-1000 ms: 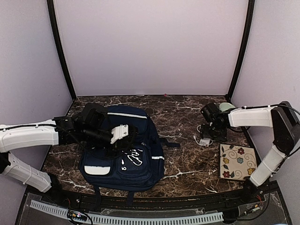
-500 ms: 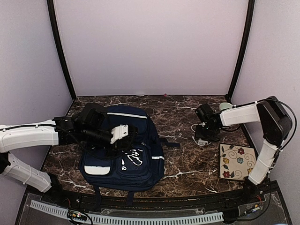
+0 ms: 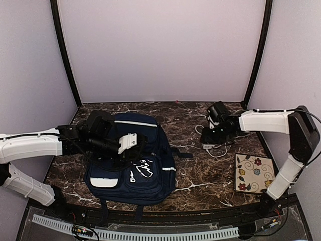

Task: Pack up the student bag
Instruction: Pick up the charger from the center of the board, then place the student bag in the lower front pocket.

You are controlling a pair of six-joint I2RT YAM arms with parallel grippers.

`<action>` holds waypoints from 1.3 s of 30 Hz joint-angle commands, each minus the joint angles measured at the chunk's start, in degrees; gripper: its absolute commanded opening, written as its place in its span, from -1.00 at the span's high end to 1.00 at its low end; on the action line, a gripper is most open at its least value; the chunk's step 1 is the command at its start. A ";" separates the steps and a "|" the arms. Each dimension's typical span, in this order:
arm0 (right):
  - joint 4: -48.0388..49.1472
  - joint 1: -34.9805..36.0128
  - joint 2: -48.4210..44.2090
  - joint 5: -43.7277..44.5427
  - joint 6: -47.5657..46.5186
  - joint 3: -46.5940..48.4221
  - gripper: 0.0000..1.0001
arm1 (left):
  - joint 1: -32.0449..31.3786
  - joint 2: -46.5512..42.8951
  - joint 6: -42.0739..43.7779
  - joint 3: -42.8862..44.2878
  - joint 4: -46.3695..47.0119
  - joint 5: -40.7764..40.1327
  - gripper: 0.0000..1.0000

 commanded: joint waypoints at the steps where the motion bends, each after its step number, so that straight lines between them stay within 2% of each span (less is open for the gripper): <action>1: 16.25 9.34 -10.35 -22.40 -4.66 4.67 0.83 | -0.53 -2.21 -1.85 -0.48 -0.40 7.39 1.00; 3: 30.63 13.27 -11.83 -29.25 0.07 1.89 0.86 | -0.18 -2.16 -2.79 -0.99 0.09 8.68 1.00; 6: 50.80 17.36 -8.51 -32.42 11.51 -1.77 0.91 | 0.11 -2.82 -4.00 -2.03 1.33 10.19 1.00; 9: 56.48 20.41 -2.00 -32.27 15.20 1.76 0.95 | 0.20 -3.86 -4.78 -2.46 2.45 10.63 1.00; 11: 56.80 22.35 1.15 -30.61 15.87 4.16 0.96 | 0.24 -4.34 -5.12 -3.09 3.48 10.06 1.00; 19: 47.50 26.04 5.16 -22.67 15.60 8.39 1.00 | 0.33 -6.94 -6.95 -6.48 8.80 8.24 1.00; 23: 36.46 27.43 5.24 -20.13 12.75 13.82 1.00 | 0.33 -5.89 -7.52 -6.36 10.32 3.76 1.00; 26: 25.90 28.05 4.78 -16.50 13.99 18.46 1.00 | 0.33 -5.39 -8.18 -6.01 11.46 1.50 1.00; 29: 19.67 28.62 5.79 -16.51 16.47 20.58 0.97 | 0.33 -5.97 -9.06 -6.48 13.70 2.12 1.00; 33: 16.43 29.66 9.64 -19.46 18.12 22.79 0.89 | 0.33 -5.57 -9.93 -6.61 14.07 3.10 1.00; 36: 12.01 30.43 12.14 -20.27 16.89 26.88 0.66 | 0.29 -5.97 -10.42 -7.11 13.43 3.32 1.00; 39: 7.38 30.56 12.76 -20.64 14.85 29.32 -0.02 | 0.33 -7.24 -10.63 -7.93 12.62 3.31 1.00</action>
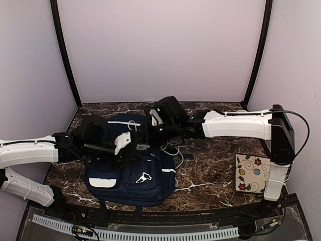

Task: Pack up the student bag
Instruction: Place the student bag in the lower front pocket, then pass from the right arm to the left

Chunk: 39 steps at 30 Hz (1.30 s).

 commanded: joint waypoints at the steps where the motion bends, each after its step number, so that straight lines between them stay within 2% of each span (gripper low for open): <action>1: -9.44 1.17 1.53 -1.08 -2.92 4.25 -0.20 | -0.63 -3.06 -1.58 -0.93 2.53 2.44 1.00; 3: -12.98 1.16 1.13 0.15 -6.46 6.31 -0.39 | -0.63 -3.13 -0.91 -0.50 -0.06 2.94 0.94; 5: -15.78 1.03 1.54 1.20 -9.09 8.41 -0.37 | -0.63 -3.19 -0.85 0.81 -2.79 4.05 0.41; 6: -15.99 0.99 1.78 1.12 -9.54 8.84 -0.33 | -0.63 -3.59 -1.37 1.77 -3.67 4.49 0.18; 8: -14.72 0.78 2.54 -0.49 -9.19 8.75 -0.17 | -0.63 -5.61 -3.90 3.44 -3.58 5.13 -0.10; 11: -12.87 0.72 3.08 -1.76 -9.15 8.62 0.07 | -0.63 -11.49 -8.25 3.38 -0.85 2.71 -0.35; 14: -12.73 0.72 2.17 -1.41 -11.08 8.74 0.27 | -0.54 -14.98 -10.24 2.91 -1.43 -4.33 -0.56; 18: -10.74 0.63 -0.20 -1.50 -9.62 6.05 0.41 | -0.21 -10.05 -12.62 5.88 -9.37 -12.72 -0.56; 21: -7.72 0.80 -1.44 -2.99 -6.81 2.70 0.42 | -0.23 -6.54 -13.16 5.79 -10.76 -14.04 -0.55; 22: -6.29 0.81 -1.93 -3.31 -5.66 1.38 0.42 | -0.19 -6.32 -12.84 5.02 -9.44 -14.55 -0.60; 25: -3.17 0.85 -3.30 -3.18 -2.48 -1.87 0.40 | -0.19 -7.58 -11.42 1.56 -4.41 -16.76 -0.96; 26: -2.44 0.81 -3.73 -2.66 -1.51 -2.51 0.39 | -0.19 -8.30 -10.67 0.34 -2.60 -17.04 -0.97; 30: -0.92 0.72 -3.86 -2.07 -0.15 -3.03 0.36 | -0.27 -9.82 -7.39 -4.51 5.10 -15.49 -0.97; 32: -0.64 0.63 -3.37 -2.72 -0.13 -2.49 0.36 | -0.41 -9.22 -6.00 -6.15 8.91 -17.73 -0.96; 39: -0.16 0.37 -2.83 -3.12 -0.30 -1.87 0.38 | -0.44 -4.90 -3.51 -8.03 18.30 -21.00 -0.71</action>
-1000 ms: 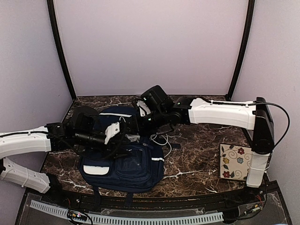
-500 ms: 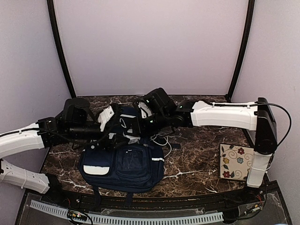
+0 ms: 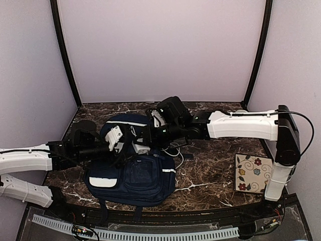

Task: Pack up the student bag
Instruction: Pass from the right arm to the left

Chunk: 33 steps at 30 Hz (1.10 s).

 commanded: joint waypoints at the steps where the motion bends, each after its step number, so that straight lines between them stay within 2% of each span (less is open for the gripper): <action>1: 1.96 -0.07 0.24 -1.26 0.65 -0.01 0.38 | -0.12 3.22 1.82 0.14 8.52 -2.23 -0.66; 6: 2.11 -0.26 0.14 -1.38 0.48 -0.05 0.38 | -0.14 6.58 1.62 1.19 8.39 3.58 -0.55; 7: 2.30 -0.34 0.06 -1.38 0.43 -0.20 0.38 | -0.10 6.78 1.64 1.03 8.19 3.74 -0.45; 10: 2.83 -0.44 -0.06 -2.11 0.24 -0.62 0.37 | -0.08 6.70 1.84 0.50 8.40 3.49 0.02; 13: 2.54 -0.44 0.06 -3.46 -0.60 -0.33 0.27 | -0.08 5.89 2.31 0.19 8.68 4.50 0.27; 15: 1.90 -0.51 -0.29 -4.03 -1.46 -0.19 0.10 | -0.08 5.19 2.63 -0.37 8.81 5.67 0.44; 17: 1.49 -1.03 -1.32 -5.13 -2.70 -0.47 -0.17 | -0.08 4.49 3.03 -1.13 8.99 5.91 0.57; 21: -1.03 -3.78 -5.42 -12.61 -10.31 -1.16 -0.96 | -0.08 3.24 3.85 -2.28 8.70 7.58 0.63; 25: -5.72 -7.52 -12.10 -18.09 -21.43 -1.20 -1.00 | 0.07 1.56 5.41 -4.36 9.65 12.84 0.69; 28: 2.11 -10.44 -13.71 -24.07 -26.63 -5.26 -1.00 | 0.31 0.76 5.98 -5.32 12.11 13.05 0.85; 30: 9.95 -12.12 -13.30 -27.22 -28.41 -6.88 -1.00 | 0.51 0.97 7.13 -5.30 13.23 12.63 1.00; 33: 9.40 -13.99 -5.78 -35.11 -31.17 -1.87 -0.99 | 0.54 1.71 9.97 -4.14 13.59 12.22 1.00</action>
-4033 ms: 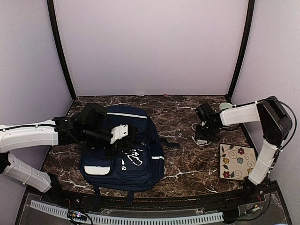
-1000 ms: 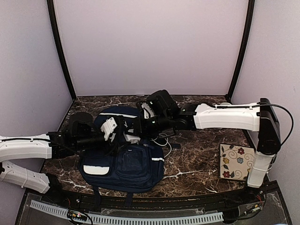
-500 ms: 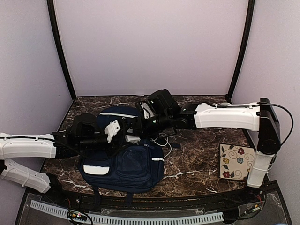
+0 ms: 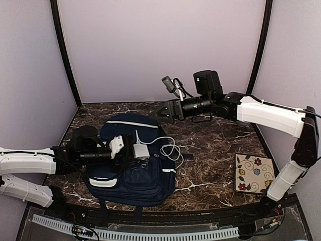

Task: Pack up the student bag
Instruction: Pass from the right arm to the left, then pass from the left arm to the right

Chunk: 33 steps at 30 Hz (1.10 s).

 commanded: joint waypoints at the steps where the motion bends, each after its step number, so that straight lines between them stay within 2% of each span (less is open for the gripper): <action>1: 3.49 -1.80 10.55 -14.15 -9.14 6.18 -0.96 | 0.43 -0.44 5.66 0.82 4.99 1.41 1.00; 5: -4.63 -1.85 17.16 -21.08 -17.78 13.88 -0.82 | 0.43 -0.84 13.67 0.73 10.42 -0.81 1.00; 10: -5.80 -1.82 17.55 -26.84 -21.49 12.81 -0.72 | 0.51 -1.57 20.46 2.05 10.40 -0.77 1.00; 16: -8.23 -0.51 19.47 -29.19 -22.16 12.64 -0.49 | 0.51 -0.90 20.91 2.43 9.98 0.22 1.00; 20: -8.34 0.00 20.29 -29.51 -21.67 12.78 -0.13 | 0.51 -1.04 20.69 2.58 9.94 1.15 1.00; 28: -6.37 0.81 20.88 -30.27 -19.41 13.09 0.12 | 0.51 -1.13 20.98 2.91 9.54 1.64 1.00; 33: -6.47 0.90 20.65 -31.37 -19.13 12.59 0.56 | 0.51 -0.99 21.02 2.89 9.22 1.23 1.00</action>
